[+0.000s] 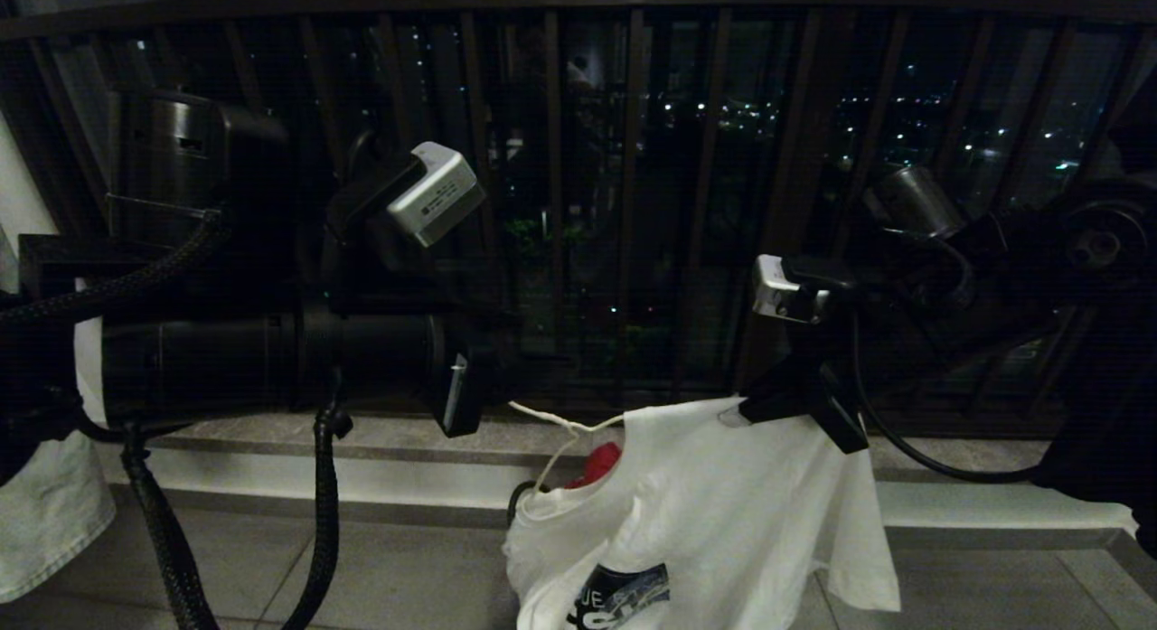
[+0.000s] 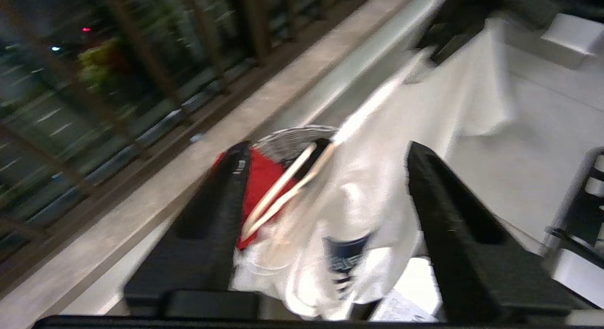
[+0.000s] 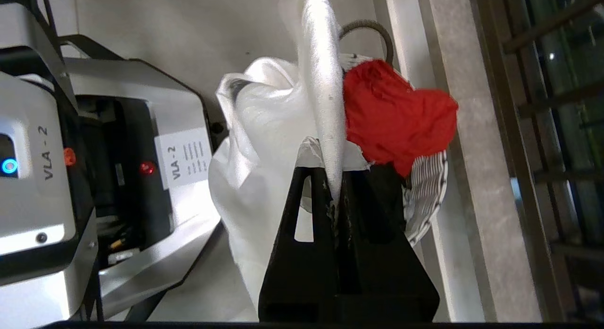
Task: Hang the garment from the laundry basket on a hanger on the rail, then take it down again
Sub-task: Hang the clothes rack on the clothesline
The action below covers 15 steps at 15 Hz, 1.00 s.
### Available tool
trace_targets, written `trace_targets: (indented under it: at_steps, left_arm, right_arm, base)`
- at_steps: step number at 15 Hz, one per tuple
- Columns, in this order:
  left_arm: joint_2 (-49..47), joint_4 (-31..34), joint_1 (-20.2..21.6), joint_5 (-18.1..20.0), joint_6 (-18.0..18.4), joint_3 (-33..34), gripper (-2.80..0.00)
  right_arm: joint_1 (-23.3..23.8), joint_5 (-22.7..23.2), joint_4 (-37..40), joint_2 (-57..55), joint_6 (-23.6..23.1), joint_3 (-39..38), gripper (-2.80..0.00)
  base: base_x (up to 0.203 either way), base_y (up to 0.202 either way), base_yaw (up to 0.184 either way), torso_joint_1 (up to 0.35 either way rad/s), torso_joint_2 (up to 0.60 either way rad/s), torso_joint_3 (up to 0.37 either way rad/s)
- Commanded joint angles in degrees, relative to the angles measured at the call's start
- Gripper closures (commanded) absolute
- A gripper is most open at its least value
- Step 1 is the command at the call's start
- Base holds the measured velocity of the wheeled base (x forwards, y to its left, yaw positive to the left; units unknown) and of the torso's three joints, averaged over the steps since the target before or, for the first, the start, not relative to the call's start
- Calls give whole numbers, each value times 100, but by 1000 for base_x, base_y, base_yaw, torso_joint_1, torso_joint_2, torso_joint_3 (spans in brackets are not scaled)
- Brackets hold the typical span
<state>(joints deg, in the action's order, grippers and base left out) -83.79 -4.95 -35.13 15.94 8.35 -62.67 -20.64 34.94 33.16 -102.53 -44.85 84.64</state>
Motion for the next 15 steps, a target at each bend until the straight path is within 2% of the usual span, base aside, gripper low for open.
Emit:
trace_targets:
  at_steps: [1, 5, 7, 8, 9, 11, 13, 15]
  left_arm:
    - [-6, -6, 23, -212, 18, -33, -280]
    - [137, -3, 215, -366, -48, -174, -280]
    - [63, 2, 710, -333, -62, -307, -280]
    - [-76, 2, 905, -315, -59, -378, -213]
    - [-246, 5, 1153, -244, -49, -452, 0]
    - [-433, 49, 1519, 182, -6, -504, 0]
    - [-577, 33, 1895, 867, 361, -299, 0]
    - [-954, 16, 2370, 2255, 1048, -80, 0]
  right_arm:
    - [96, 22, 16, 75, -33, -44, 0]
    - [172, 22, 15, 84, -24, -35, 0]
    - [219, 31, 15, 92, -24, -44, 0]
    - [251, 35, 15, 97, -24, -35, 0]
    - [274, 39, 15, 110, -24, -35, 0]
    - [315, 49, 15, 136, -24, -35, 0]
    - [315, 57, 15, 136, -15, -35, 0]
    - [315, 66, 24, 154, -15, -42, 0]
  base:
    - [0, 0, 0, 0, 0, 0]
    - [0, 0, 0, 0, 0, 0]
    - [0, 0, 0, 0, 0, 0]
    - [0, 0, 0, 0, 0, 0]
    - [0, 0, 0, 0, 0, 0]
    - [0, 0, 0, 0, 0, 0]
    - [0, 0, 0, 0, 0, 0]
    - [0, 0, 0, 0, 0, 0]
